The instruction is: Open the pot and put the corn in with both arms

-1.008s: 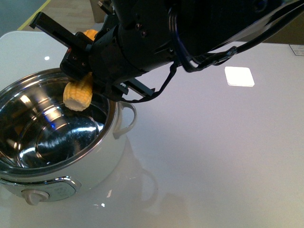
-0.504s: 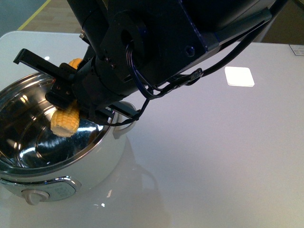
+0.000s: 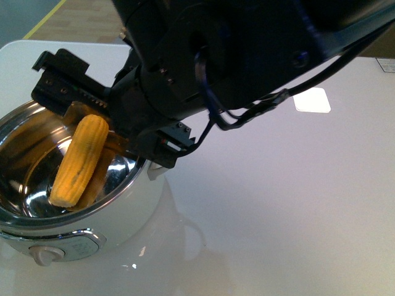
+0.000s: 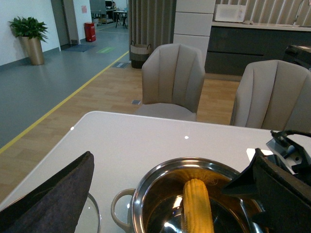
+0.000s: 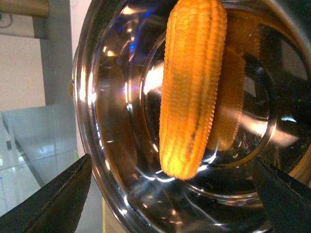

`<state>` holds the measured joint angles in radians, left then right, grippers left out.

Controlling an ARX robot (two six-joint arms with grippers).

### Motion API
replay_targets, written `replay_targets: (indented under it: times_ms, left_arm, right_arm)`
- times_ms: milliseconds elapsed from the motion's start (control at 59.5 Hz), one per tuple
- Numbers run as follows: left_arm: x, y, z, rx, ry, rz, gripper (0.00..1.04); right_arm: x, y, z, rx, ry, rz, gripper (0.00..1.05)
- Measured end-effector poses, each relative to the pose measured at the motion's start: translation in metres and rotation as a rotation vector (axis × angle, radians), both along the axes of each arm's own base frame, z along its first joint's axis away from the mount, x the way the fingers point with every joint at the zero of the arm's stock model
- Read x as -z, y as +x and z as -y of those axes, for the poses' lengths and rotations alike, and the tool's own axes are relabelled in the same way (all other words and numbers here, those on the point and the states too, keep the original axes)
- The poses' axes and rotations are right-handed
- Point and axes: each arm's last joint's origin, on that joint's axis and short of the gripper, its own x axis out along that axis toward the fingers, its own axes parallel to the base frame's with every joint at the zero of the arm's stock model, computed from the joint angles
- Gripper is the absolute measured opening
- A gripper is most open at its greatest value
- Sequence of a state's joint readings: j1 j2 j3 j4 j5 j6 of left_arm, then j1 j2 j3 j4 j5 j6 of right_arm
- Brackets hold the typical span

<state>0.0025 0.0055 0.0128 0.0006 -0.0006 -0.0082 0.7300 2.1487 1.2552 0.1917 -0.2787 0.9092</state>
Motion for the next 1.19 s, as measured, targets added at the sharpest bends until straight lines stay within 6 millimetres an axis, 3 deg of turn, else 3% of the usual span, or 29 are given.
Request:
replay_targets:
  times_ms: [134,252,437,538,638,722,823,958,1025,1109,1193]
  left_arm:
    - [0.0,0.0,0.0,0.0,0.0,0.0,0.98]
    - [0.0,0.0,0.0,0.0,0.0,0.0,0.98]
    - [0.0,0.0,0.0,0.0,0.0,0.0,0.98]
    - [0.0,0.0,0.0,0.0,0.0,0.0,0.98]
    - [0.0,0.0,0.0,0.0,0.0,0.0,0.98]
    - [0.0,0.0,0.0,0.0,0.0,0.0,0.98]
    - [0.0,0.0,0.0,0.0,0.0,0.0,0.98]
    - [0.0,0.0,0.0,0.0,0.0,0.0,0.98]
    - [0.0,0.0,0.0,0.0,0.0,0.0,0.98]
    - [0.0,0.0,0.0,0.0,0.0,0.0,0.98]
    - [0.0,0.0,0.0,0.0,0.0,0.0,0.98]
  right_arm:
    - [-0.016,0.0,0.027,0.066,0.032,0.053,0.96]
    - [-0.036,-0.001,0.069,0.165,0.037,0.121,0.96]
    - [-0.059,-0.018,0.166,0.357,-0.114,0.237,0.96]
    - [-0.066,-0.041,0.223,0.45,-0.232,0.271,0.96]
    - [-0.077,-0.069,0.259,0.505,-0.31,0.317,0.96]
    - [-0.087,-0.085,0.274,0.54,-0.349,0.372,0.96]
    - [-0.095,-0.089,0.277,0.544,-0.369,0.441,0.95]
    - [-0.075,-0.101,0.28,0.573,-0.535,0.84,0.74]
    - [-0.076,-0.113,0.283,0.583,-0.565,0.987,0.62]
    - [-0.081,-0.122,0.285,0.588,-0.581,1.063,0.5]
    - [-0.076,-0.134,0.294,0.565,-0.602,1.074,0.3]
